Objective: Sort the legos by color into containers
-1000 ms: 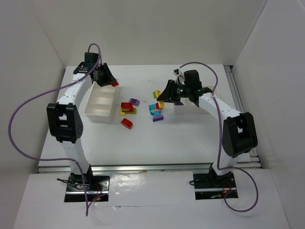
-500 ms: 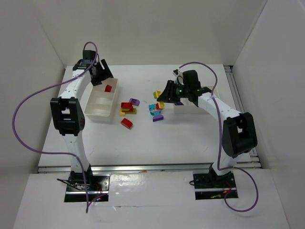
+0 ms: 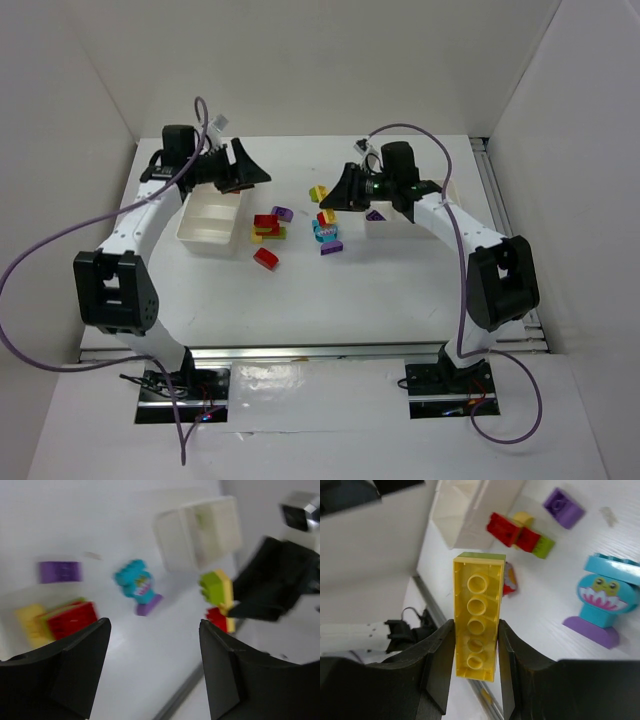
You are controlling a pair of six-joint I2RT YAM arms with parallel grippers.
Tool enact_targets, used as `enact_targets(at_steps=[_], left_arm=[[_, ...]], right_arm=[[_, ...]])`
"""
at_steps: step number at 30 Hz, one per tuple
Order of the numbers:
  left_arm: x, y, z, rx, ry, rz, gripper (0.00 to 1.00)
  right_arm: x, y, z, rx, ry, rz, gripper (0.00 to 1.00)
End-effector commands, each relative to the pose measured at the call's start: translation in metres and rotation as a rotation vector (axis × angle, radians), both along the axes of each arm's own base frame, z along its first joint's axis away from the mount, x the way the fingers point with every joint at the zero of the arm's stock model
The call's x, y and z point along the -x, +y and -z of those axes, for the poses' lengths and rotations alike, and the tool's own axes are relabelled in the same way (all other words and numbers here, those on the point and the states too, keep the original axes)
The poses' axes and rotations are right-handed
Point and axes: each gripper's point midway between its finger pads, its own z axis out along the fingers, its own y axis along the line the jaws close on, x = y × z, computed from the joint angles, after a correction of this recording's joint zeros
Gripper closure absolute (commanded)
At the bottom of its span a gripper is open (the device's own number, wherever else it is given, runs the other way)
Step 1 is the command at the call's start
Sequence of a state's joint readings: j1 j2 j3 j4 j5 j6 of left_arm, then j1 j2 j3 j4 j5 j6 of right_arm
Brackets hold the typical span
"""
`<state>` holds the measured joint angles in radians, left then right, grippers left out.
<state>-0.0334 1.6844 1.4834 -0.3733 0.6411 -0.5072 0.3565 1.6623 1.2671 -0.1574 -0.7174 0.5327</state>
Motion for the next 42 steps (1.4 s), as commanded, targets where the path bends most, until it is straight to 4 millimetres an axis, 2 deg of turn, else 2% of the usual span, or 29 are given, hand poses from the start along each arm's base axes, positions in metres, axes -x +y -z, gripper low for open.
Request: enact_targets(at_steps=[1,3,6,9,10,12,15,18,19,26,31,32,33,34,36,37,38,42], left_arm=[[0.052,-0.051,-0.031,0.277,-0.110,0.357,0.18],[0.074,-0.074,-0.028,0.339,-0.114,0.442,0.18],[0.095,-0.105,-0.030,0.357,-0.130,0.536,0.17],[0.111,-0.122,-0.033,0.398,-0.121,0.604,0.16],[0.111,-0.123,-0.041,0.405,-0.169,0.627,0.16],[0.117,-0.130,-0.039,0.413,-0.159,0.656,0.16],[0.118,-0.134,-0.040,0.419,-0.173,0.677,0.16],[0.118,-0.142,-0.040,0.425,-0.164,0.693,0.20],[0.118,-0.142,-0.041,0.424,-0.173,0.695,0.20],[0.118,-0.142,-0.047,0.434,-0.200,0.709,0.38],[0.116,-0.143,-0.050,0.441,-0.197,0.707,0.71],[0.116,-0.143,-0.047,0.439,-0.184,0.705,0.85],[0.113,-0.140,-0.048,0.435,-0.186,0.697,0.94],[0.115,-0.139,-0.043,0.433,-0.147,0.690,1.00],[0.111,-0.132,-0.035,0.412,-0.147,0.675,1.00],[0.113,-0.131,-0.037,0.405,-0.151,0.677,1.00],[0.111,-0.125,-0.027,0.393,-0.125,0.652,1.00],[0.106,-0.103,-0.017,0.359,-0.102,0.580,1.00]], right_arm=[[0.015,0.020,-0.043,-0.158,-0.095,-0.146,0.87],[0.018,0.023,-0.049,-0.197,-0.084,-0.172,0.87],[0.025,0.028,-0.059,-0.260,-0.088,-0.232,0.87],[0.030,0.031,-0.070,-0.311,-0.081,-0.275,0.87],[0.033,0.032,-0.076,-0.330,-0.081,-0.295,0.87],[0.034,0.033,-0.086,-0.369,-0.091,-0.301,0.87],[0.036,0.034,-0.087,-0.396,-0.081,-0.308,0.87],[0.036,0.034,-0.089,-0.406,-0.081,-0.307,0.87],[0.036,0.034,-0.089,-0.406,-0.081,-0.307,0.87],[0.039,0.037,-0.087,-0.405,-0.071,-0.315,0.87],[0.035,0.037,-0.079,-0.397,-0.045,-0.290,0.87],[0.037,0.036,-0.079,-0.396,-0.045,-0.280,0.87],[0.033,0.036,-0.072,-0.385,-0.036,-0.253,0.87],[0.029,0.030,-0.074,-0.385,-0.046,-0.223,0.87],[0.025,0.024,-0.077,-0.377,-0.064,-0.186,0.87],[0.018,0.019,-0.071,-0.360,-0.046,-0.150,0.87],[0.016,0.015,-0.070,-0.344,-0.067,-0.136,0.87],[0.008,0.007,-0.065,-0.286,-0.079,-0.082,0.87]])
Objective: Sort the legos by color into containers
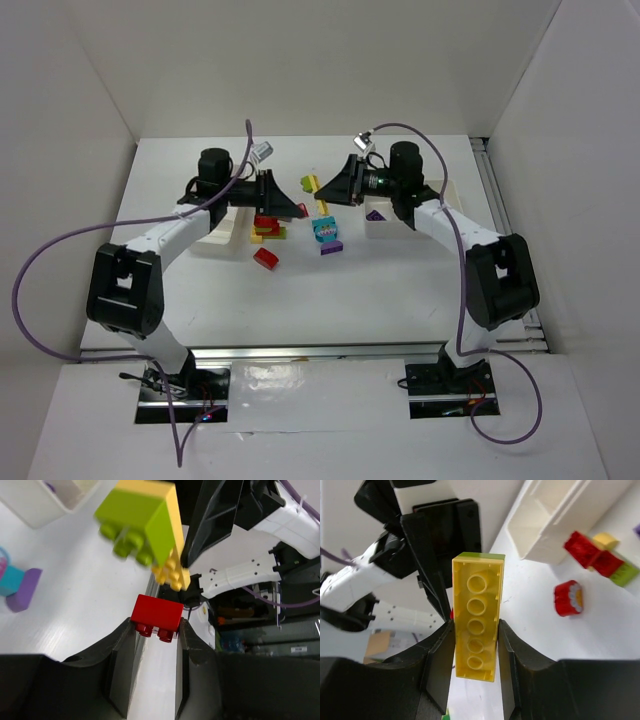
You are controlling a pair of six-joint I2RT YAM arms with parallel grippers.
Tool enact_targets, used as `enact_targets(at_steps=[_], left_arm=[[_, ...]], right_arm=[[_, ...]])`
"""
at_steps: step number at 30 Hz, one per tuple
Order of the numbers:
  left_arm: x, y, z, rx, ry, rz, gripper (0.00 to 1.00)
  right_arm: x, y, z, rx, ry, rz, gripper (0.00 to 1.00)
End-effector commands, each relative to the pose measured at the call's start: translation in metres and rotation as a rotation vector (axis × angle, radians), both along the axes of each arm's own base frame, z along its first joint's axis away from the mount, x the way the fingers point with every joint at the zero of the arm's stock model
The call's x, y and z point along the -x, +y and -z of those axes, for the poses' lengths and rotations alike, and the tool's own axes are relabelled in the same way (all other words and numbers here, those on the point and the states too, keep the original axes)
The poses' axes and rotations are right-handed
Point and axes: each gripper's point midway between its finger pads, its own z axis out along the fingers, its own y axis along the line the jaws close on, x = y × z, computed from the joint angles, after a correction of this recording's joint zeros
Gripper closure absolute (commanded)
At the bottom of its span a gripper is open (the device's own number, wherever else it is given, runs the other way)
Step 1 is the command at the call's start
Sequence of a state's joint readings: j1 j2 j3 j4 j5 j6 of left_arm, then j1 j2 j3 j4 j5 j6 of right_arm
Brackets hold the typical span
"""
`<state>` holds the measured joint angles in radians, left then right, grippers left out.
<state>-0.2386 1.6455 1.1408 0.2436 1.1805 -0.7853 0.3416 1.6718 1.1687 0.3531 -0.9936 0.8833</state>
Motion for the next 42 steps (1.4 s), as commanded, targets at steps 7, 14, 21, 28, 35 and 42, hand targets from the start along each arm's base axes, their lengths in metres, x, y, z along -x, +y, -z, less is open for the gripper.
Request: enact_targets(at_steps=[7,14,21,28,35,42], left_arm=[[-0.041,0.060,-0.003,-0.167,-0.083,-0.243,1.00],[-0.118,0.162,0.047,-0.566,0.161,-0.806,1.00],[-0.176,0.202,0.081,-0.738,0.258,-0.979,1.00],[-0.200,0.218,0.108,-0.816,0.336,-1.056,1.00],[-0.204,0.214,0.109,-0.799,0.339,-1.037,0.30],[-0.195,0.208,0.066,-0.771,0.230,-1.028,0.13]], right_arm=[[-0.022,-0.023,0.003,0.131,-0.048,0.190,0.87],[-0.025,-0.031,0.017,0.205,-0.028,0.234,0.87],[-0.027,-0.033,0.025,0.246,-0.028,0.239,0.87],[-0.029,-0.034,0.029,0.261,-0.019,0.244,0.87],[-0.033,-0.033,0.029,0.269,-0.019,0.241,0.87],[-0.029,-0.029,0.028,0.265,-0.020,0.223,0.87]])
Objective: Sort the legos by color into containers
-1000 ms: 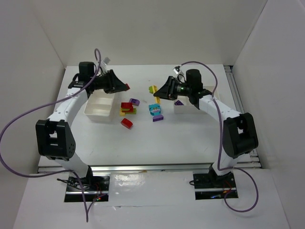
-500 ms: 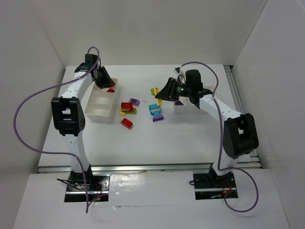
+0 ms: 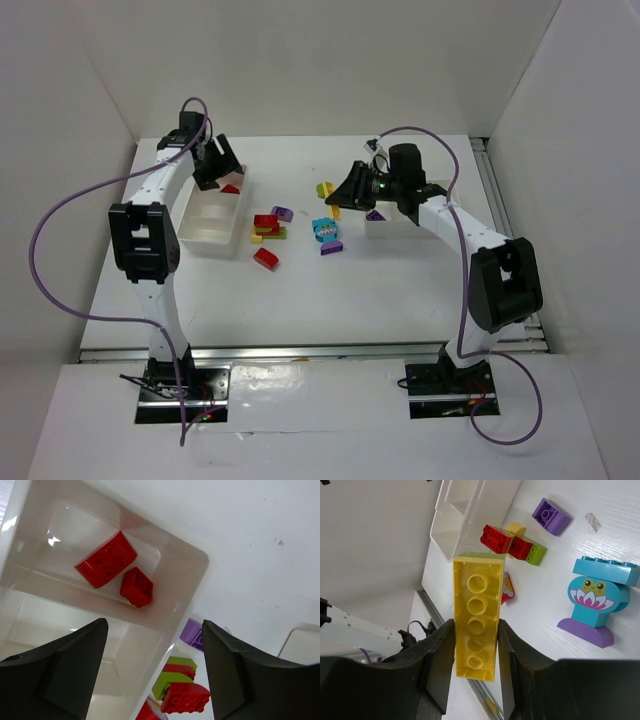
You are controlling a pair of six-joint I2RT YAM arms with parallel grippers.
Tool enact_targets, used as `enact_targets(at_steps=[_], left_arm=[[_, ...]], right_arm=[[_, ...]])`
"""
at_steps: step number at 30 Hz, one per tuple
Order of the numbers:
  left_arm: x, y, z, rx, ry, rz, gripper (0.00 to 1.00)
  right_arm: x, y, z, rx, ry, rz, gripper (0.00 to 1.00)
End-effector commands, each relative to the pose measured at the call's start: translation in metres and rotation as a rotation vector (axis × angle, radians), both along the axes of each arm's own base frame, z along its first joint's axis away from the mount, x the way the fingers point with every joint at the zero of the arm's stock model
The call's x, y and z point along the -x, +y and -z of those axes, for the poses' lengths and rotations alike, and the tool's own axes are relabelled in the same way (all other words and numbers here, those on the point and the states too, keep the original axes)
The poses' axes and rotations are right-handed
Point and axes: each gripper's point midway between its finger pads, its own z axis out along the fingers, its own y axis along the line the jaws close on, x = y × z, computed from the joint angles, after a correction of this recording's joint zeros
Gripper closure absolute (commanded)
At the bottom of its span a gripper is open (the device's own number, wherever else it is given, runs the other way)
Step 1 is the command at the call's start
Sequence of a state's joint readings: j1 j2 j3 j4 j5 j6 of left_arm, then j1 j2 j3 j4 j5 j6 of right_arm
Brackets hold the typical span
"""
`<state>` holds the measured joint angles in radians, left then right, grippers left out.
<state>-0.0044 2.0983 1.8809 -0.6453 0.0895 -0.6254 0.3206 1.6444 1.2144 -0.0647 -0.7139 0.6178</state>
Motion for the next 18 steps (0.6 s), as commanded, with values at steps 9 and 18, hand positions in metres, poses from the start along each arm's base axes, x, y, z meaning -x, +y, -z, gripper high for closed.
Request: enact_targets(at_steps=[9,18], left_arm=[[0.065,-0.088,-0.133,0.225,-0.360,0.517,0.20],[0.132,-0.181,-0.140,0.597,-0.451,0.940,0.18]], right_arm=[[0.021,0.010,-0.020,-0.015,-0.065,-0.140,0.87],[0.045,0.006,-0.040,-0.081,-0.094,-0.223,0.87]])
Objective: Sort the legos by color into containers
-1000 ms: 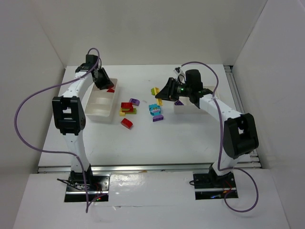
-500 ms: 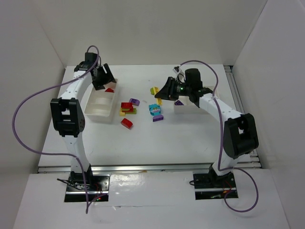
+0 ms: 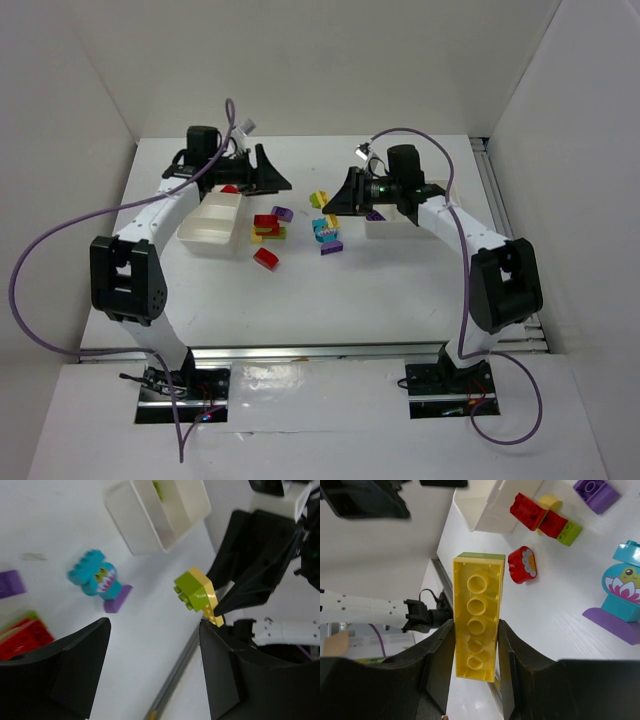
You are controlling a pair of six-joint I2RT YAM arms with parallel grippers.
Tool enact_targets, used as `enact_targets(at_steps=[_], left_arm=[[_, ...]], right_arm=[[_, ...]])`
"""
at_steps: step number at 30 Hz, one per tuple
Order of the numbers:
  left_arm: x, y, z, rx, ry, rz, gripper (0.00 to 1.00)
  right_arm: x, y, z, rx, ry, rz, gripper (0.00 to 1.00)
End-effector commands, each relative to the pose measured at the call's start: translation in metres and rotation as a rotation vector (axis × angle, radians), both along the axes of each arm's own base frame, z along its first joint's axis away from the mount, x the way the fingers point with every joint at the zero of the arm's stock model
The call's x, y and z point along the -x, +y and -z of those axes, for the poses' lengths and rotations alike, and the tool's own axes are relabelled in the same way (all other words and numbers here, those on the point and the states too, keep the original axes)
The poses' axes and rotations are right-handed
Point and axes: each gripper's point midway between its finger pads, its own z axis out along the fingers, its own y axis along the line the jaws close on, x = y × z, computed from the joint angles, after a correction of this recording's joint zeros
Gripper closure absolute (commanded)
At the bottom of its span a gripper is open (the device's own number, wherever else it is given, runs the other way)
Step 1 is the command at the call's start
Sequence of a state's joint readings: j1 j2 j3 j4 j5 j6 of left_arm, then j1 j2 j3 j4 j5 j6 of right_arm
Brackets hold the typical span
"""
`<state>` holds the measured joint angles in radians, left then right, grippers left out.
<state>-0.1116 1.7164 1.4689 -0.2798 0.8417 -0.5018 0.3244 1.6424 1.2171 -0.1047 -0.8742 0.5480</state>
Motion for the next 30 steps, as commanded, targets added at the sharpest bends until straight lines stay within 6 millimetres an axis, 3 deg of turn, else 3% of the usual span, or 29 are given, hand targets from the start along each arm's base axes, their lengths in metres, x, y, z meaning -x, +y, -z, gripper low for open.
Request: enact_targets(at_steps=[1,9,19,30], left_arm=[[0.024,-0.034,-0.025,0.139,-0.107,0.221,0.18],[0.045,-0.068,-0.023,0.187,-0.121,0.379,0.18],[0.062,-0.086,-0.031,0.276,-0.167,0.516,0.19],[0.073,-0.089,-0.036,0.302,-0.178,0.597,0.40]], right_arm=[[0.014,-0.006,-0.035,-0.049,-0.089,-0.045,0.87],[0.025,-0.008,-0.046,-0.087,-0.096,-0.078,0.87],[0.038,-0.001,-0.054,-0.181,-0.083,-0.196,0.87],[0.036,0.001,-0.053,-0.194,-0.066,-0.198,0.87]])
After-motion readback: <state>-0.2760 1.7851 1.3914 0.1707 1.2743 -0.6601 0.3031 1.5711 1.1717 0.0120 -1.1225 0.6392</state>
